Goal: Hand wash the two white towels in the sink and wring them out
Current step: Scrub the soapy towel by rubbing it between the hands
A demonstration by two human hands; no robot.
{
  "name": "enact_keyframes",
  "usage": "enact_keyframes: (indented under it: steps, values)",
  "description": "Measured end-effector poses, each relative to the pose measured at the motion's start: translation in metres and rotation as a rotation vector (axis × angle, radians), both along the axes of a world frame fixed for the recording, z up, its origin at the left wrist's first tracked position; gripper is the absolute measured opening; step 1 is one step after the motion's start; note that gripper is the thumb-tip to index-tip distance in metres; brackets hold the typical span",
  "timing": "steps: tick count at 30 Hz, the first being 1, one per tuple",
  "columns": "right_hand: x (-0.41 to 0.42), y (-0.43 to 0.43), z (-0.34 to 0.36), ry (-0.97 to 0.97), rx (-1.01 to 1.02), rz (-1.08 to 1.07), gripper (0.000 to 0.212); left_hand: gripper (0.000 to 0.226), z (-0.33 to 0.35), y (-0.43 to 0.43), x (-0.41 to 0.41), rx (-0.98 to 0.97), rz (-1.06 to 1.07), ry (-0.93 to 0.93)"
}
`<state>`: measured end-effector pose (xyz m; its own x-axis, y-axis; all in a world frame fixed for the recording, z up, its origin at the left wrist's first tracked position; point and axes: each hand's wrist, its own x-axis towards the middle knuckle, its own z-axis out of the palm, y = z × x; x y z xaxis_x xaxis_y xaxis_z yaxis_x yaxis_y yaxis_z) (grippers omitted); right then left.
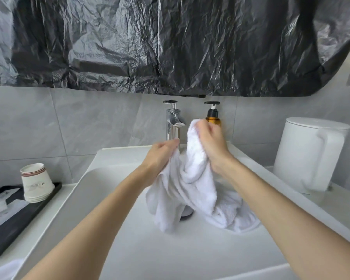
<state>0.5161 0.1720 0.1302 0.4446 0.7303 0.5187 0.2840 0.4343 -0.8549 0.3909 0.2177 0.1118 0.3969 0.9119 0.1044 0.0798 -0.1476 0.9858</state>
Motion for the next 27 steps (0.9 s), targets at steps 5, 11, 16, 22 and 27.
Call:
enact_keyframes:
  steps: [5, 11, 16, 22, 27]
  values:
    - [0.024, -0.007, 0.013, 0.056, -0.043, 0.005, 0.04, 0.051, -0.008, 0.006, -0.008, 0.491, -0.055, 0.929]
    - [0.028, -0.011, 0.019, -0.007, -0.064, 0.115, 0.028, 0.025, 0.001, -0.003, -0.009, 0.191, -0.535, 0.388]
    - [0.036, -0.012, 0.022, 0.02, -0.076, 0.137, 0.015, 0.026, 0.011, -0.003, -0.016, 0.114, -0.577, 0.136]
    - [0.035, -0.008, 0.014, -0.341, -0.128, 0.121, 0.033, 0.007, 0.042, -0.001, -0.042, 0.115, -0.184, -0.297]
    - [0.021, -0.006, -0.001, -0.66, -0.52, 0.508, 0.078, 0.012, 0.052, -0.004, -0.056, 0.17, -0.009, -0.414]
